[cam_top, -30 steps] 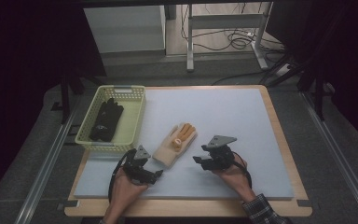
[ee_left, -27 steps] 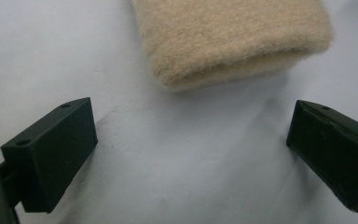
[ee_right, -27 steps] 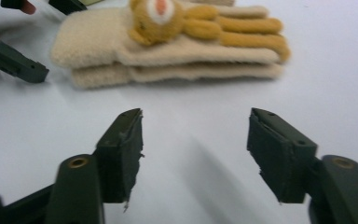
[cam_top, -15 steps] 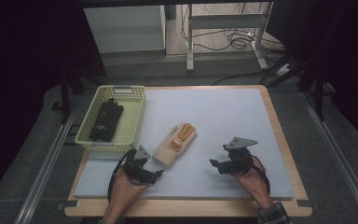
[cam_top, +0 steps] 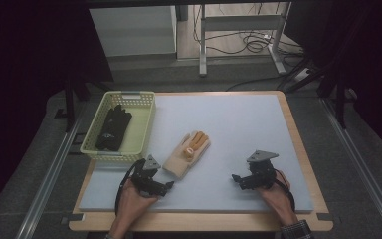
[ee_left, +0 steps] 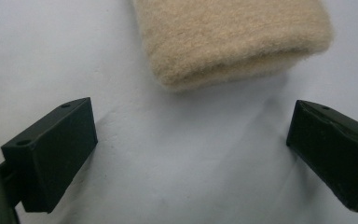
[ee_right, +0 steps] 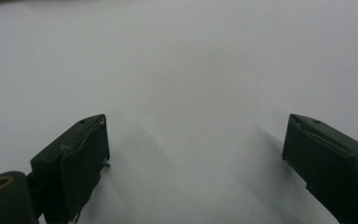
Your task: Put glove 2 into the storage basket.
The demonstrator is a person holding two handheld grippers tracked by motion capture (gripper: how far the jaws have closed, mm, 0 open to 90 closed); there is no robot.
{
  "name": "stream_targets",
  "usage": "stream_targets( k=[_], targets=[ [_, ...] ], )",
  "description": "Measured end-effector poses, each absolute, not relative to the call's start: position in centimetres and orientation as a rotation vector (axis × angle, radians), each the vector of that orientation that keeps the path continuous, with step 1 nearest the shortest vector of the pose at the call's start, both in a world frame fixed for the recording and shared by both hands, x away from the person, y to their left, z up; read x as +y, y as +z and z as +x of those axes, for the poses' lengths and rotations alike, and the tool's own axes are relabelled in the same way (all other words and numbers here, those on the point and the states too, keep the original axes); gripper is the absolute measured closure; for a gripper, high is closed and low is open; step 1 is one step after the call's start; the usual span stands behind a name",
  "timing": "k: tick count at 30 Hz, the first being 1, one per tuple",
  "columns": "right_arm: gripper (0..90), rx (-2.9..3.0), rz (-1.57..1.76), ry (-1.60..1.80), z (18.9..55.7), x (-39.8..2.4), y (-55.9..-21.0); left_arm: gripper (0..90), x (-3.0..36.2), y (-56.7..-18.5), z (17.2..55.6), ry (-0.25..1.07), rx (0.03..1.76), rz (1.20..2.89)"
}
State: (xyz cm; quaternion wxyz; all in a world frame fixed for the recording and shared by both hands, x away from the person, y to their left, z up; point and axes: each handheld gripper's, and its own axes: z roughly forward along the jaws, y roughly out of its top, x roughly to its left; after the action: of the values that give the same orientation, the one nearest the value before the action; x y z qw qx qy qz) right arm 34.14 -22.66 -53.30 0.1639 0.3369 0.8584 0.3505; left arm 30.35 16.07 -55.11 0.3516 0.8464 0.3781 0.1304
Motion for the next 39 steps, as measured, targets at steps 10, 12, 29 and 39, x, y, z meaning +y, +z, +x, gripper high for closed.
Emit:
stream_targets(
  k=[10,12,29,39],
  targets=[
    [6.8,2.451,0.958,0.99,34.2,-22.6,-53.4,1.7,16.1,-55.1,30.4,0.338,0.977,2.194],
    [6.8,2.45,0.958,0.99,34.2,-22.6,-53.4,1.8,16.1,-55.1,30.3,0.337,0.978,2.194],
    [6.9,2.45,0.957,0.99,34.1,-22.6,-53.4,0.0,15.1,-53.0,30.4,0.315,0.98,2.238],
    [6.9,2.45,0.957,0.991,34.2,-22.6,-53.4,0.0,12.8,-50.2,33.2,0.298,1.007,2.242]
  ],
)
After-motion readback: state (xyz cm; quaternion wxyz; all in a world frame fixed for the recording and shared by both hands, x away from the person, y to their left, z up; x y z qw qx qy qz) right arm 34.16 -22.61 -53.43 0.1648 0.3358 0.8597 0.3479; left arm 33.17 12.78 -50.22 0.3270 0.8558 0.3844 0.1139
